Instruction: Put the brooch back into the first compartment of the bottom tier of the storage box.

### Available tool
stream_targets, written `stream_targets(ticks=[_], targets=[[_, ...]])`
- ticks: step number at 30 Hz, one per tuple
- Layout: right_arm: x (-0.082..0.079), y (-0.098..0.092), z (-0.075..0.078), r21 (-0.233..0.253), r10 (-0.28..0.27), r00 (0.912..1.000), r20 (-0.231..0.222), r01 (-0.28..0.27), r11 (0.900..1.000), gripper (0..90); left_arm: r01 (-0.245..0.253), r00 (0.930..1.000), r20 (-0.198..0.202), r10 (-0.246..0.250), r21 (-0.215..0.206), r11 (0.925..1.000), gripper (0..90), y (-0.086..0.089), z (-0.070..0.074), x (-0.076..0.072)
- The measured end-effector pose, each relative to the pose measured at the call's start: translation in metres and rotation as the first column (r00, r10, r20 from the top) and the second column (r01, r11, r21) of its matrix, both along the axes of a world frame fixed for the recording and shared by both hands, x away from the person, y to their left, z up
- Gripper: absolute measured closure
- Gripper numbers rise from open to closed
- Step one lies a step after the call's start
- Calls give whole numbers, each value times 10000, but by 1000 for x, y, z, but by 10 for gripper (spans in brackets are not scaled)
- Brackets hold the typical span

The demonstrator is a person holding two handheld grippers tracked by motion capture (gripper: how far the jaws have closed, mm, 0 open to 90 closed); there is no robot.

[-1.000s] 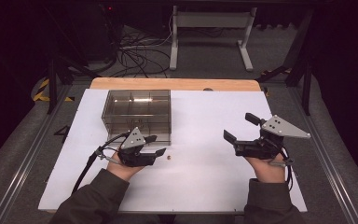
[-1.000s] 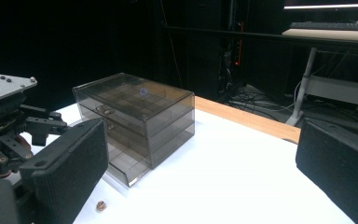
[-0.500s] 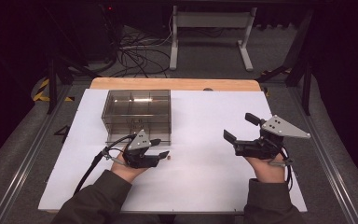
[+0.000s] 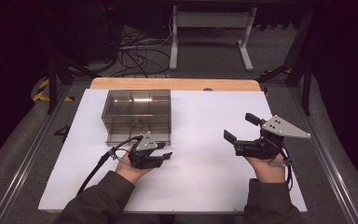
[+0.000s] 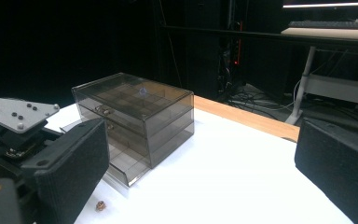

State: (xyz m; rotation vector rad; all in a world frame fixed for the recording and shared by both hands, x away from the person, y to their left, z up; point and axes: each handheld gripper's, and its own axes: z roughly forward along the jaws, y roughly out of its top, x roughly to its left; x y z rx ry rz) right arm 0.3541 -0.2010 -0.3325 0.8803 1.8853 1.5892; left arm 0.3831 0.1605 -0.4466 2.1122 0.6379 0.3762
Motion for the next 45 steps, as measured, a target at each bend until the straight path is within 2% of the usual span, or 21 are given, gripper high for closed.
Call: stream_targets(ticks=[8, 14, 23, 33, 45], targets=[[0, -1, 0, 55, -42, 10000, -24, 42, 10000, 38, -16, 9997, -224, 23, 305, 9995, 594, -4, -6, 4], [0, -1, 0, 43, -27, 10000, -25, 27, 10000, 39, -4, 9989, -478, 19, 302, 9995, 623, -6, -9, 7], [0, -1, 0, 53, -20, 10000, -32, 20, 10000, 40, 27, 9981, -609, 5, 528, 9986, 659, -10, -12, 8], [-1, -1, 0, 69, -24, 10000, -40, 24, 10000, 40, 115, 9980, -630, -49, 1042, 9945, 708, -15, -15, 7], [-1, -1, 1, 90, -29, 10000, -38, 30, 10000, 41, 106, 9987, -513, -37, 1340, 9909, 792, -18, -17, 6]])
